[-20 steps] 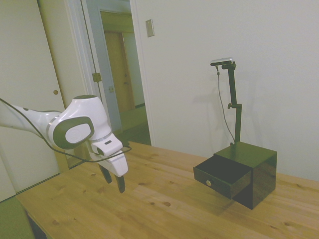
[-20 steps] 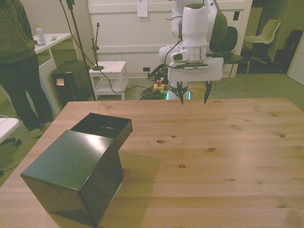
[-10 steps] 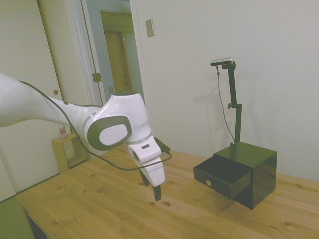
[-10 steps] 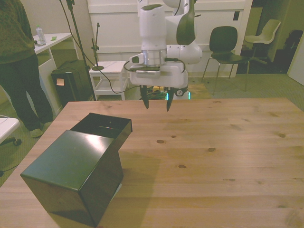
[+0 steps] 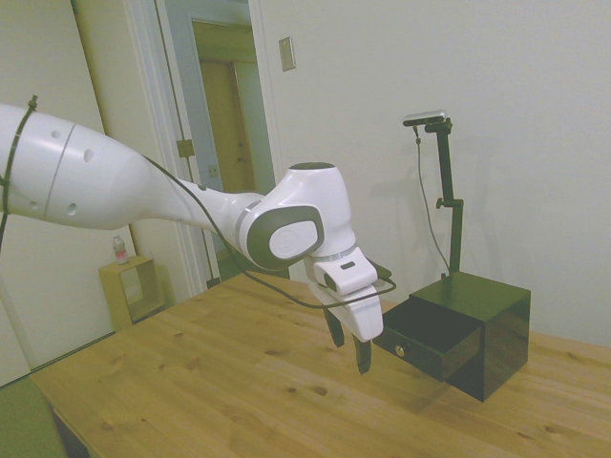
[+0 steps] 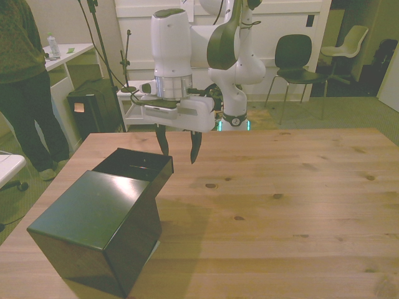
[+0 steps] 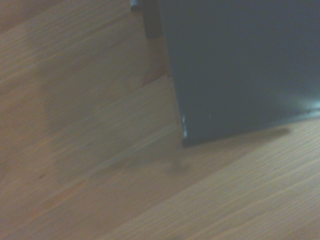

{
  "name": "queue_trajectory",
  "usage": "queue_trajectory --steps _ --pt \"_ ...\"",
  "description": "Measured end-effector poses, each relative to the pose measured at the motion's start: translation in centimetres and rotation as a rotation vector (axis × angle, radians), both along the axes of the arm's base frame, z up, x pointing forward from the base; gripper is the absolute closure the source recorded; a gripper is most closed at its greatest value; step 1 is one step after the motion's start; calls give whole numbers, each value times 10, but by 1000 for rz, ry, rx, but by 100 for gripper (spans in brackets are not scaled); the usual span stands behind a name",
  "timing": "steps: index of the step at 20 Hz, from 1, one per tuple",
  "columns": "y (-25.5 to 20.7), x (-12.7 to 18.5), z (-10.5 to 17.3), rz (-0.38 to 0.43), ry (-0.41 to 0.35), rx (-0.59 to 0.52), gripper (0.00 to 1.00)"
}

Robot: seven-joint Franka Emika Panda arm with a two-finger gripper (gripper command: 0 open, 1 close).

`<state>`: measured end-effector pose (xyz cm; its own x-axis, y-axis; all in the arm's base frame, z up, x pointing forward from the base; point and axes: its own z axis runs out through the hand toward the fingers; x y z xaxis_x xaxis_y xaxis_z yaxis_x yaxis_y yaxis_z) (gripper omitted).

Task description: Close the top drawer

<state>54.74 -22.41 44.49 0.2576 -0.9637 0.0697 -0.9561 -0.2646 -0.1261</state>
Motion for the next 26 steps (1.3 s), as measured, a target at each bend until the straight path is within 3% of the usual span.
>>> queue_trajectory --steps 1,2,8,26 --pt "-4 5 -2 -3 2 -3 0" --pt "-7 10 -3 -6 4 -7 100" --pt "-11 25 3 -3 8 -13 100" --pt "-23 28 1 -20 22 -15 100"
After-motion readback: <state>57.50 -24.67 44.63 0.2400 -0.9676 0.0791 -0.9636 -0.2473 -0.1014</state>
